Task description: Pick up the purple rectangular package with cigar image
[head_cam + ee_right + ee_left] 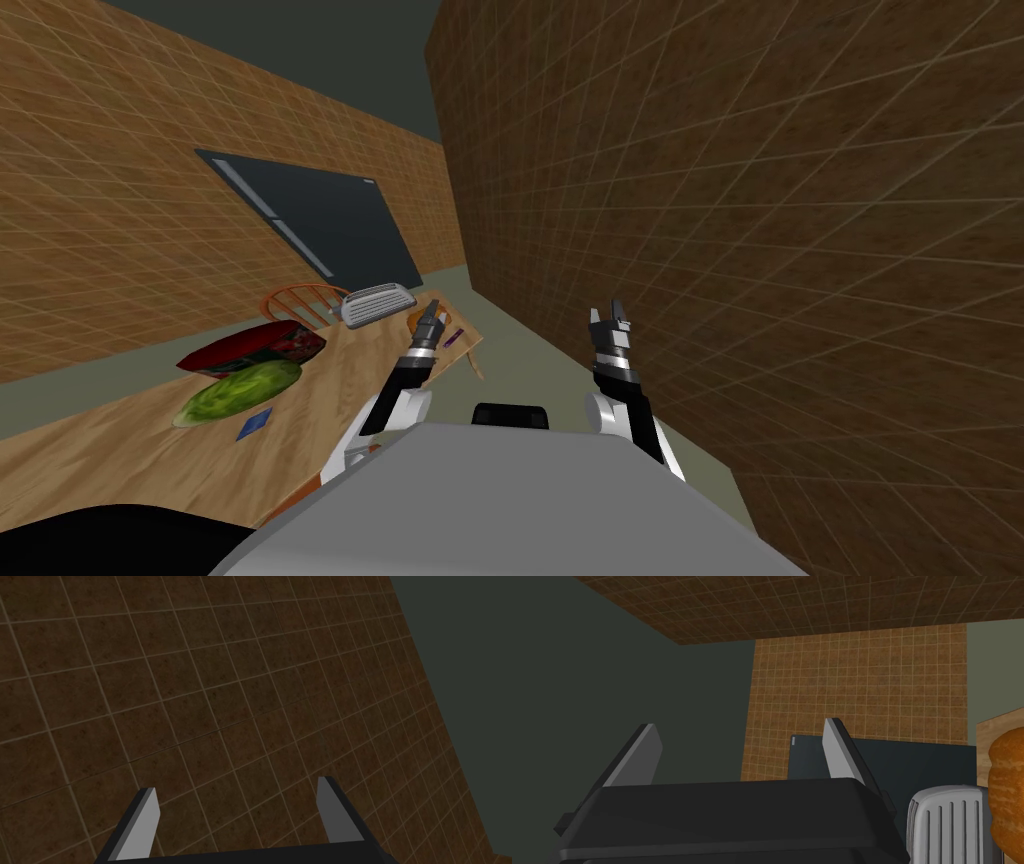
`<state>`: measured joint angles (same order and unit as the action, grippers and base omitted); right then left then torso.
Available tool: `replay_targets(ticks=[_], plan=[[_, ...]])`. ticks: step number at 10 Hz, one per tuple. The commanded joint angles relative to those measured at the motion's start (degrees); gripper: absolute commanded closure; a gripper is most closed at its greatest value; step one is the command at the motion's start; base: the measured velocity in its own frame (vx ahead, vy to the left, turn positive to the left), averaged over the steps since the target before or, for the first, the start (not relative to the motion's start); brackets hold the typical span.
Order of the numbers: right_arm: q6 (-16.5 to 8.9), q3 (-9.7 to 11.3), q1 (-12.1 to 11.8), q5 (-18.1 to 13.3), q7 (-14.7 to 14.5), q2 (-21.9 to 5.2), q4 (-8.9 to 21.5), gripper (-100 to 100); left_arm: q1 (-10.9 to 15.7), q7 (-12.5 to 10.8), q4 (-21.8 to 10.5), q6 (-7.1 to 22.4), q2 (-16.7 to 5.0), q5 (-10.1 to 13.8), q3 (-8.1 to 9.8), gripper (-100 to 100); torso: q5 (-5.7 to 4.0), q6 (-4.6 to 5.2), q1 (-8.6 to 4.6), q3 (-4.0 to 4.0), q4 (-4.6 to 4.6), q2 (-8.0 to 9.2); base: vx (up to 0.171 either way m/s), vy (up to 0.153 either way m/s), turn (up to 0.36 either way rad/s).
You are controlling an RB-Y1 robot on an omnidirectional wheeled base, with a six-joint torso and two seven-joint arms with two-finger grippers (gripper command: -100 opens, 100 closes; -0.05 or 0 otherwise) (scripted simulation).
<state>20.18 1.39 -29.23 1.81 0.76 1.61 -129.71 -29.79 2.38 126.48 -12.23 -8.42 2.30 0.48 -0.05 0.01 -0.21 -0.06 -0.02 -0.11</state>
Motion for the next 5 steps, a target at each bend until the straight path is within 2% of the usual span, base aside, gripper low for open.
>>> replay_targets(ticks=[1,2,3,4,5], plan=[[0.00,0.00,0.00,0.00,0.00,0.00,0.00,0,0.53,-0.40,-0.98,1.69,-0.48,0.65,0.63,-100,0.00,0.00,0.00,0.00,0.00,0.00,0.028,-0.042,-0.025],[0.00,0.00,0.00,0.00,0.00,0.00,0.00,0,0.94,-0.82,-1.80,4.08,-0.91,1.58,1.33,-100,0.01,-0.01,0.05,0.00,0.00,0.00,0.024,-0.055,-0.053],[0.00,0.00,0.00,0.00,0.00,0.00,0.00,0,1.38,-1.30,-2.69,5.84,-1.31,2.57,2.07,-100,0.00,0.00,0.00,0.00,0.00,0.01,0.032,-0.080,-0.087],[0.00,0.00,0.00,0.00,0.00,0.00,0.00,0,1.38,-1.30,-2.69,6.61,-1.31,2.57,2.07,-100,-0.01,0.00,-0.06,-0.01,0.00,-0.02,0.033,-0.056,-0.034],[0.00,0.00,0.00,0.00,0.00,0.00,0.00,0,1.88,-1.83,-3.67,8.82,-1.69,3.59,2.85,-100,-0.01,-0.01,0.00,-0.01,-0.01,-0.02,0.033,-0.037,-0.059]])
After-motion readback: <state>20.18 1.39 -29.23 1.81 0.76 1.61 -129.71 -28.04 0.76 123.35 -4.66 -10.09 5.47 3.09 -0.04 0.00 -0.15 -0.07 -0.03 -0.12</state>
